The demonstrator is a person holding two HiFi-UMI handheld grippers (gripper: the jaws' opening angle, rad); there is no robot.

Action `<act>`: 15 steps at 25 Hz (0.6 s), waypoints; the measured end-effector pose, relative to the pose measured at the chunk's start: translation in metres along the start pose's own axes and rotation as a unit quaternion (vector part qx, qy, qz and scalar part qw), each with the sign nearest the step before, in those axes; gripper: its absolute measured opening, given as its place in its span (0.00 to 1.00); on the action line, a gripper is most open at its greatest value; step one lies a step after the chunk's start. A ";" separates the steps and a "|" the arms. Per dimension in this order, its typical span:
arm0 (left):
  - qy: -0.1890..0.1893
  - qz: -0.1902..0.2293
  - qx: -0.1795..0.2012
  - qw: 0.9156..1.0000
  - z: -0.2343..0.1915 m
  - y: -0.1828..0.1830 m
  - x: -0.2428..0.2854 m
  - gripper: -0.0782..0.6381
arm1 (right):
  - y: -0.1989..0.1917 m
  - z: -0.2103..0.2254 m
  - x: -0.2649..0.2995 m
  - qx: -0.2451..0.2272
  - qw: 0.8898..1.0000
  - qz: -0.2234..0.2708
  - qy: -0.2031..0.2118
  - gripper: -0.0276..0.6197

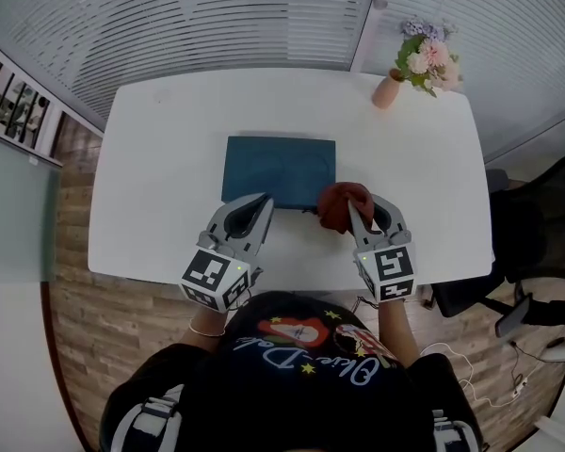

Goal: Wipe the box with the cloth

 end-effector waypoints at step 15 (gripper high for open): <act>0.053 0.015 0.012 0.998 -0.016 0.009 -0.022 0.11 | 0.042 0.024 -0.013 0.007 0.995 0.093 -0.031 0.10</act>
Point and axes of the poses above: the fingertips, and each gripper's own axes: x forward along the fingers, z to its right, y out of its top, the point moved 9 cm from there along -x, backward along the fingers, and after that the axes turned 13 degrees about z, right-handed, at the moved point
